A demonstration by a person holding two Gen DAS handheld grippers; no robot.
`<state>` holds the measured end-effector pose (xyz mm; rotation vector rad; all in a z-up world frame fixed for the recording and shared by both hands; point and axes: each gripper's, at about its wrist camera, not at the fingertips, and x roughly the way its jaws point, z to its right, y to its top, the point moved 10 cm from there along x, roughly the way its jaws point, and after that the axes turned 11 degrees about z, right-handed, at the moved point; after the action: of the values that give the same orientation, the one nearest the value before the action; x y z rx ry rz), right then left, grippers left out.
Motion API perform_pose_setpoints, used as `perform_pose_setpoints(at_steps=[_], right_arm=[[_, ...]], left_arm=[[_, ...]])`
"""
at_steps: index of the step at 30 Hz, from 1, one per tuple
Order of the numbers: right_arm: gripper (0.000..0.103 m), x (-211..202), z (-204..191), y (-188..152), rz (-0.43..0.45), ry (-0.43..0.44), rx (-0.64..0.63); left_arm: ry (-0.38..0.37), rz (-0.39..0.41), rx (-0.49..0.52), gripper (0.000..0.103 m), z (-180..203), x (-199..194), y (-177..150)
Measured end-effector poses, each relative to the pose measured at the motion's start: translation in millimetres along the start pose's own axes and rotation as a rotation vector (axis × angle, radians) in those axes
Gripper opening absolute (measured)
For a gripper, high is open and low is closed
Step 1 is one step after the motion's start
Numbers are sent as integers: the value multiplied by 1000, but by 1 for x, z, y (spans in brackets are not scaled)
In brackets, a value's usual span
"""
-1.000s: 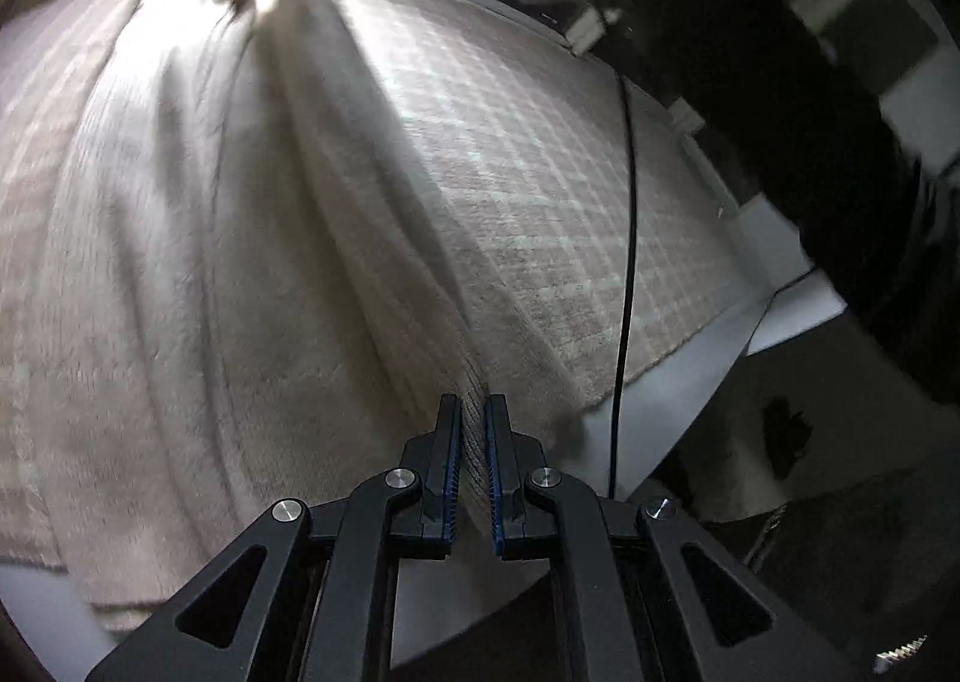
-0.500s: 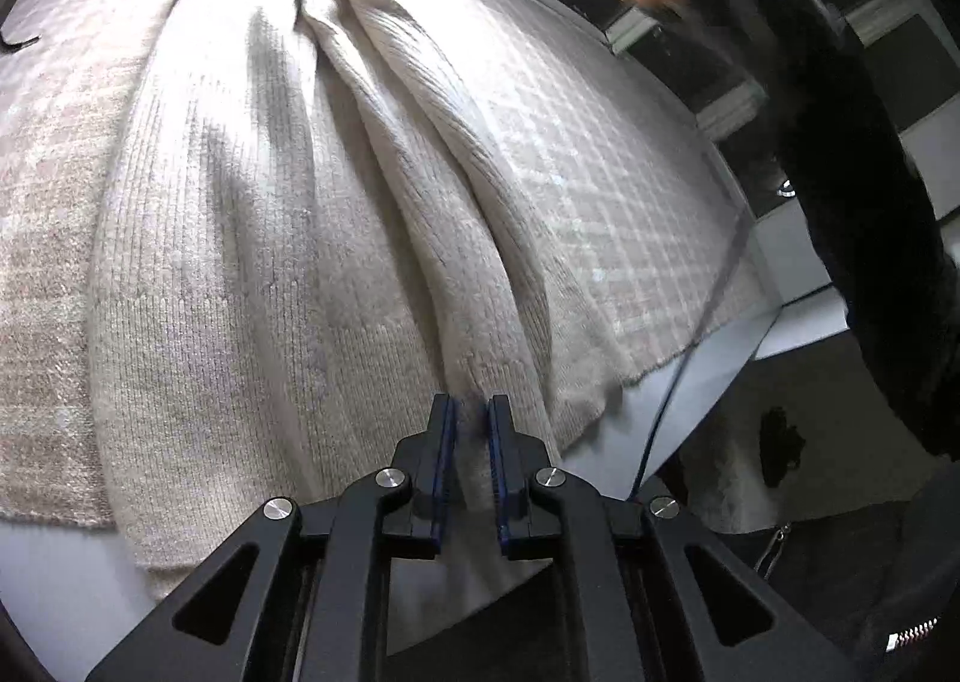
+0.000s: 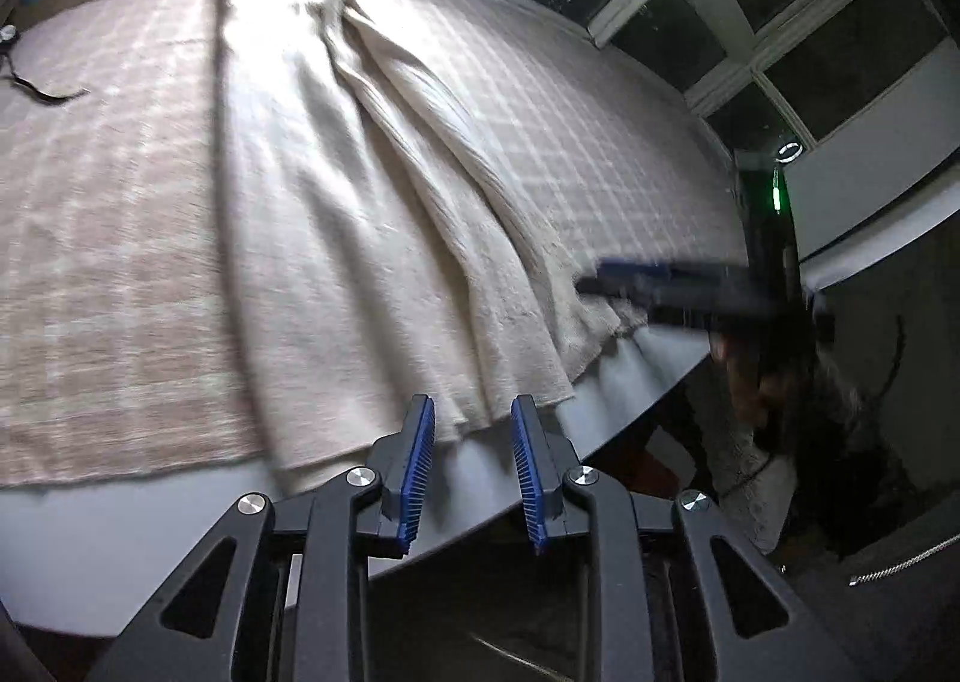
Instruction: Fold clothes
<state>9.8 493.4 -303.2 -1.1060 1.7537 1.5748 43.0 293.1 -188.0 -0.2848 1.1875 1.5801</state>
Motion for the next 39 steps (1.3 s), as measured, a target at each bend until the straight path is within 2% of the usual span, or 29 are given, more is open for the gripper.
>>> perform_pose_setpoints(at_steps=[4, 5, 6, 7, 9, 12, 14, 16, 18, 23, 25, 27, 28, 32, 35, 37, 38, 39], right_arm=[[44, 2, -15, -20, 21, -101, -111], [37, 3, -16, -20, 30, -96, -104], [21, 4, -17, -20, 40, -89, -94], [10, 5, -18, -18, 48, -70, -67], [9, 5, -18, -16, 55, -69, -48], [8, -6, -34, -5, 105, -66, -94], [8, -16, -55, 3, 151, -59, -161], [8, -21, -84, 8, 183, -69, -290], [8, -16, -108, 10, 172, -41, -383], [9, 24, -161, -28, 32, -9, -655], [14, 31, -166, -39, -34, 30, -637], [37, 27, -167, -39, -47, 83, -582], [40, 20, -164, -35, -33, 118, -546], [40, 0, -135, 4, 36, 191, -389], [40, 8, -99, 43, 81, 133, -319], [40, 14, -77, 68, 105, 134, -249], [38, 18, -66, 81, 116, 143, -206], [30, 23, -54, 91, 120, 145, -166]], left_arm=[[24, 22, 3, 25, -12, -24, -1], [31, 27, 6, 25, -14, -30, -2], [40, 31, 12, 25, -15, -35, -4], [45, 33, 16, 25, -18, -42, -6], [54, 40, 28, 25, -20, -51, -9], [58, 48, 23, 25, -24, -61, -16], [63, 51, 18, 25, -28, -67, -19], [63, 46, 18, 25, -31, -71, -23], [63, 38, 19, 25, -33, -73, -27], [71, 25, 37, 27, -36, -73, -29], [74, 25, 38, 27, -38, -71, -26], [73, 26, 42, 27, -38, -70, -23], [68, 26, 46, 27, -38, -69, -20], [43, 20, 101, 27, -28, -57, -5], [10, 16, 150, 27, -16, -44, 16], [1, 13, 203, 27, -10, -35, 34], [-3, 9, 233, 27, -7, -30, 41], [-10, 6, 260, 27, -4, -26, 46]])
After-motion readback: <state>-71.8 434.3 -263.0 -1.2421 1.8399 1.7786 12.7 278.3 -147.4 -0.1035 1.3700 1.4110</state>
